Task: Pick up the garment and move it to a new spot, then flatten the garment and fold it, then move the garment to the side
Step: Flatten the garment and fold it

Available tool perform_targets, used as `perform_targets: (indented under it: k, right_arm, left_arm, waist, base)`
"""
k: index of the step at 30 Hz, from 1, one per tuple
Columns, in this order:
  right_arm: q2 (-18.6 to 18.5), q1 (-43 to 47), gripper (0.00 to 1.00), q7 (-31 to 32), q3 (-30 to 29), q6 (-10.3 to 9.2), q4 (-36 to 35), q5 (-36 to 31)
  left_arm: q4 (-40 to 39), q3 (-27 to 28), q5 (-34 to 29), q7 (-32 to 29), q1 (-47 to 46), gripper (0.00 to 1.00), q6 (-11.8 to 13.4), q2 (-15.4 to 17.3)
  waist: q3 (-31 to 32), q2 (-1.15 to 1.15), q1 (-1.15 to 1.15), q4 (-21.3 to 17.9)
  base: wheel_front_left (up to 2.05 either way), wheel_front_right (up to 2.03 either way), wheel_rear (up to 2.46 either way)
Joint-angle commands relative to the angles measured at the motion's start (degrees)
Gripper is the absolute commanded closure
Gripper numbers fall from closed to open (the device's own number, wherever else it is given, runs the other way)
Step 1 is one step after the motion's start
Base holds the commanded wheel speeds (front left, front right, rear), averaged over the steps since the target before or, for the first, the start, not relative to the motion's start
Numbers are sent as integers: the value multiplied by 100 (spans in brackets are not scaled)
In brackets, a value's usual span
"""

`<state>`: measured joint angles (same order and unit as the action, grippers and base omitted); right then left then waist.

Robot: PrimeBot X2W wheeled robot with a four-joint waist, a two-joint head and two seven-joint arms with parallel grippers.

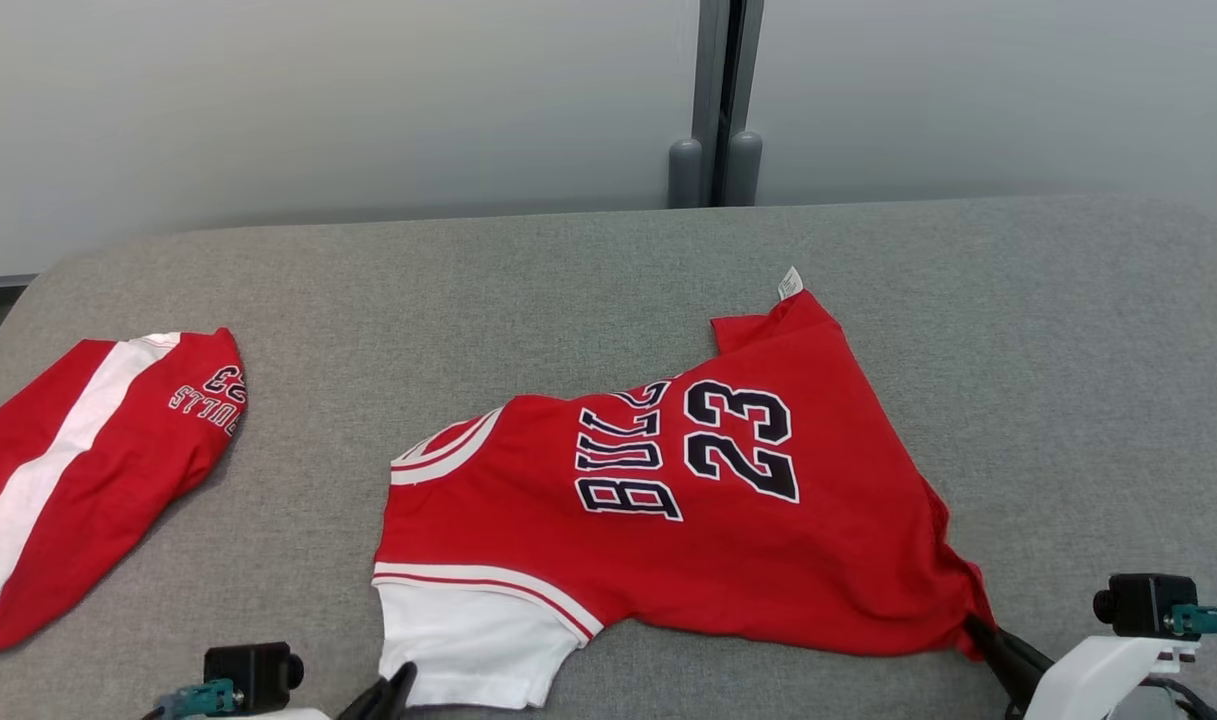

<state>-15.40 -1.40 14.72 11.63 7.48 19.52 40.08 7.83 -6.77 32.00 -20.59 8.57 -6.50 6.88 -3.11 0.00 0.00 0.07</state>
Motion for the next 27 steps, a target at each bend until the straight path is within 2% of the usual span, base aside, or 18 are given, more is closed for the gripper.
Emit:
perform_targets:
  k: [1, 8, 16, 22, 25, 27]
  right_arm:
    - [-71, -5, 100, -48, -35, 3, -127, 129]
    - [-135, 101, 100, -110, -154, 3, -621, 673]
    - [-311, -283, 100, -39, -183, 3, -1137, 1497]
    - [-451, -1323, 100, -99, -94, 3, -1266, 1952]
    - [-550, -2045, 100, -33, -53, 3, -1169, 2202]
    - [-684, -2914, 100, 190, 107, 3, -929, 2382]
  left_arm:
    - [-194, 68, 39, 65, -78, 100, -13, 66]
    - [-903, 194, 158, 119, -104, 100, 9, 133]
    - [-1463, 230, 123, -208, -1023, 100, -42, 607]
    - [-1145, 314, 210, -518, -2421, 100, -63, 1022]
    - [-713, 258, 255, -638, -3265, 100, -83, 1191]
    - [-230, 146, 239, -747, -4160, 100, -89, 1383]
  waist:
    - [20, 0, 0, 15]
    - [75, 0, 0, 33]
    - [-87, 0, 0, 24]
    - [-544, 0, 0, -65]
    - [-831, 0, 0, -100]
    - [-1188, 0, 0, -159]
  base:
    - [0, 0, 0]
    - [0, 0, 0]
    - [0, 0, 0]
    - [0, 0, 0]
    - [0, 0, 0]
    - [0, 0, 0]
